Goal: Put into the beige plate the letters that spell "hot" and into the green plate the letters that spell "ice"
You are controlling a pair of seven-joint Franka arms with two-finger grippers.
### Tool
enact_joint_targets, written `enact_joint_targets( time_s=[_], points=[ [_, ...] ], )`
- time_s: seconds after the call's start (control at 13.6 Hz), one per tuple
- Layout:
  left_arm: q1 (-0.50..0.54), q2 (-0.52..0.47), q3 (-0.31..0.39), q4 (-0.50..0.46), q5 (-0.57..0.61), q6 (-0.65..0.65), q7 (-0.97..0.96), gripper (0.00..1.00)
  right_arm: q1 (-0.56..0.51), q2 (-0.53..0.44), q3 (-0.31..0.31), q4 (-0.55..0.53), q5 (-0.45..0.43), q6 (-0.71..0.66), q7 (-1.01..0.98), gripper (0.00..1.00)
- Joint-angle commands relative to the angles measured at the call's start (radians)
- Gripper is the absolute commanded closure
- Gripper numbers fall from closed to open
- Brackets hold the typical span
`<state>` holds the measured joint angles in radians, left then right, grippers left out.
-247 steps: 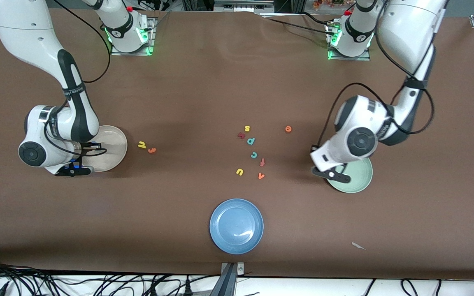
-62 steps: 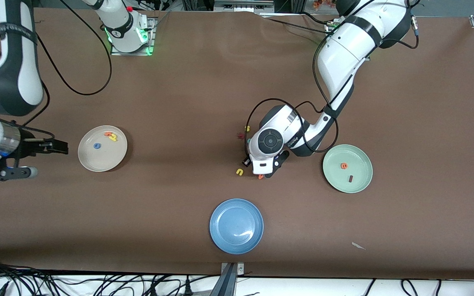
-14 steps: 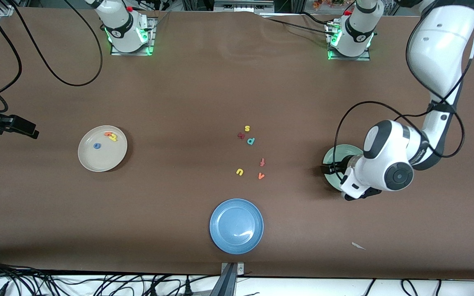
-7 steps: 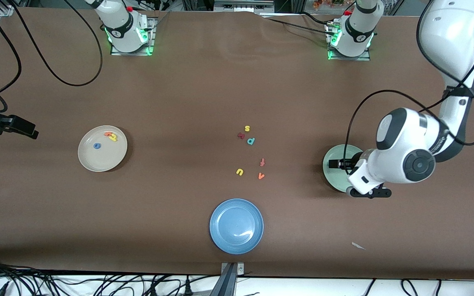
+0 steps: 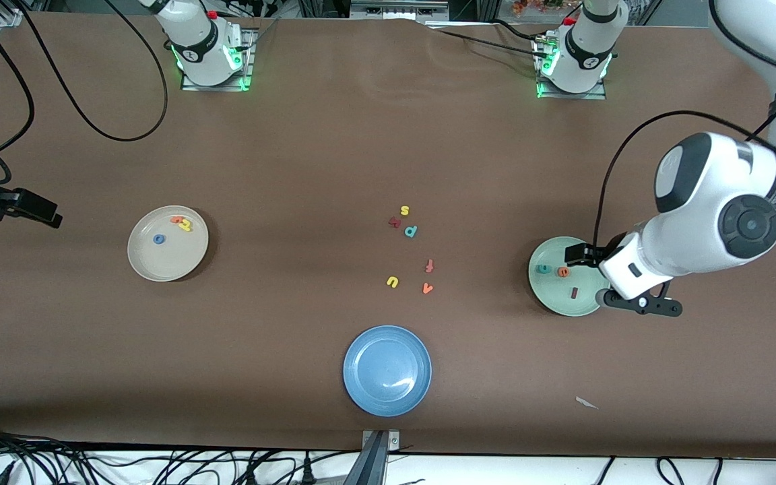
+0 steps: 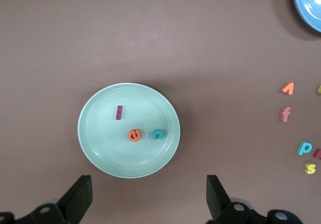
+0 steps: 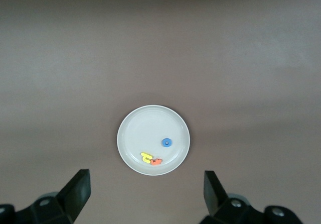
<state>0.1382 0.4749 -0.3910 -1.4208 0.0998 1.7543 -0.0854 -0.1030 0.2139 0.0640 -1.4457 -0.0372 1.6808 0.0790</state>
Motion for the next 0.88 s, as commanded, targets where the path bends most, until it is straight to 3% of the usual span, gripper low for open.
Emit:
enact_joint_targets(
  time_s=[0.0, 0.15, 0.37, 0.59, 0.81],
  points=[
    [-0.014, -0.189, 0.033, -0.157, -0.020, 0.010, 0.042, 0.00, -0.009, -0.013, 0.005, 0.001, 0.005, 0.000, 0.002, 0.00],
    [-0.089, -0.286, 0.148, -0.208, -0.026, 0.007, 0.062, 0.00, -0.009, -0.013, 0.005, 0.001, 0.005, 0.000, 0.002, 0.00],
    [-0.123, -0.393, 0.239, -0.266, -0.116, 0.007, 0.191, 0.00, -0.009, -0.013, 0.005, 0.001, 0.005, 0.000, 0.004, 0.00],
    [-0.202, -0.435, 0.357, -0.274, -0.104, 0.004, 0.196, 0.00, -0.009, -0.013, 0.005, 0.001, 0.003, 0.002, 0.004, 0.00],
    [-0.201, -0.455, 0.371, -0.299, -0.104, 0.008, 0.190, 0.00, -0.012, -0.013, 0.005, 0.001, 0.005, 0.002, 0.004, 0.00]
  ],
)
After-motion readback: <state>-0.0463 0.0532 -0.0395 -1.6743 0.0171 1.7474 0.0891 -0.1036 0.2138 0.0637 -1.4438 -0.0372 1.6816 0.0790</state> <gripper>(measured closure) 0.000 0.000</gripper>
